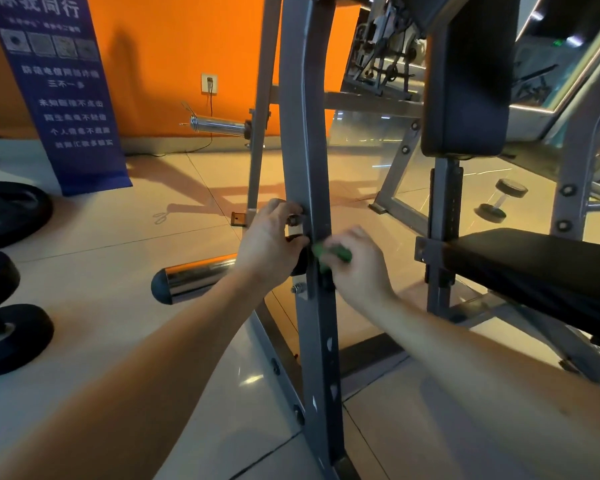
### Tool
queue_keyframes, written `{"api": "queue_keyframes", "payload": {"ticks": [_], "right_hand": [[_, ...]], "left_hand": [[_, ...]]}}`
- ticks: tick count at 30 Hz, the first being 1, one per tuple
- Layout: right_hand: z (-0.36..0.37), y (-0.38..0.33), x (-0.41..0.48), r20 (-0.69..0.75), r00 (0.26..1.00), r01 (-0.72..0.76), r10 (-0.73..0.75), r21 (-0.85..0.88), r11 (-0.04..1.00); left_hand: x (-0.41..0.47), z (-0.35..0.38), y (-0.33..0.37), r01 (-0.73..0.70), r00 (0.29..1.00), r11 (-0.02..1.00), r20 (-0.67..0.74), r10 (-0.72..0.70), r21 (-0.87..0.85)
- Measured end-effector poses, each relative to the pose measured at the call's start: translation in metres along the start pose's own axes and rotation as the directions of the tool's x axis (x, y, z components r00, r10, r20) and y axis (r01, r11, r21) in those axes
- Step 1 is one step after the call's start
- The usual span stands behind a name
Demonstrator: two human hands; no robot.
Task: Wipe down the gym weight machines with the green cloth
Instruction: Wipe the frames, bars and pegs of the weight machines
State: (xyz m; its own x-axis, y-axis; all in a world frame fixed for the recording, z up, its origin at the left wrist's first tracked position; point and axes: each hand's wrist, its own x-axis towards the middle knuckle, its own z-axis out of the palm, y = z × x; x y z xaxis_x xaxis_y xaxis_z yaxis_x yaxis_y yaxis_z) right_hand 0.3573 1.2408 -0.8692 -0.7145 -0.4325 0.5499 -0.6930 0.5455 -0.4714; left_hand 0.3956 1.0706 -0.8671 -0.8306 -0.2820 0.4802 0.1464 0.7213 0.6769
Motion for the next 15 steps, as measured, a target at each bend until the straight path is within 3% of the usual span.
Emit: {"api": "queue_keyframes", "payload": {"ticks": [5, 8, 12, 15], "right_hand": [[-0.001, -0.025, 0.061, -0.233, 0.972, 0.013, -0.008, 0.020, 1.000], [0.012, -0.009, 0.017, -0.224, 0.974, 0.047, -0.039, 0.031, 0.998], [0.021, 0.012, -0.058, -0.091, 0.996, -0.016, 0.020, 0.044, 0.999], [0.015, 0.004, -0.038, -0.054, 0.996, -0.069, 0.069, 0.012, 0.998]], "left_hand": [[-0.010, 0.001, 0.002, -0.060, 0.997, 0.987, 0.051, 0.053, 0.150], [-0.011, 0.002, -0.001, -0.071, 0.994, 0.970, 0.093, 0.051, 0.232], [-0.008, -0.002, -0.001, -0.079, 0.987, 0.973, 0.156, 0.046, 0.216], [-0.007, -0.007, 0.001, -0.069, 0.982, 0.978, 0.186, 0.032, 0.195]]}}
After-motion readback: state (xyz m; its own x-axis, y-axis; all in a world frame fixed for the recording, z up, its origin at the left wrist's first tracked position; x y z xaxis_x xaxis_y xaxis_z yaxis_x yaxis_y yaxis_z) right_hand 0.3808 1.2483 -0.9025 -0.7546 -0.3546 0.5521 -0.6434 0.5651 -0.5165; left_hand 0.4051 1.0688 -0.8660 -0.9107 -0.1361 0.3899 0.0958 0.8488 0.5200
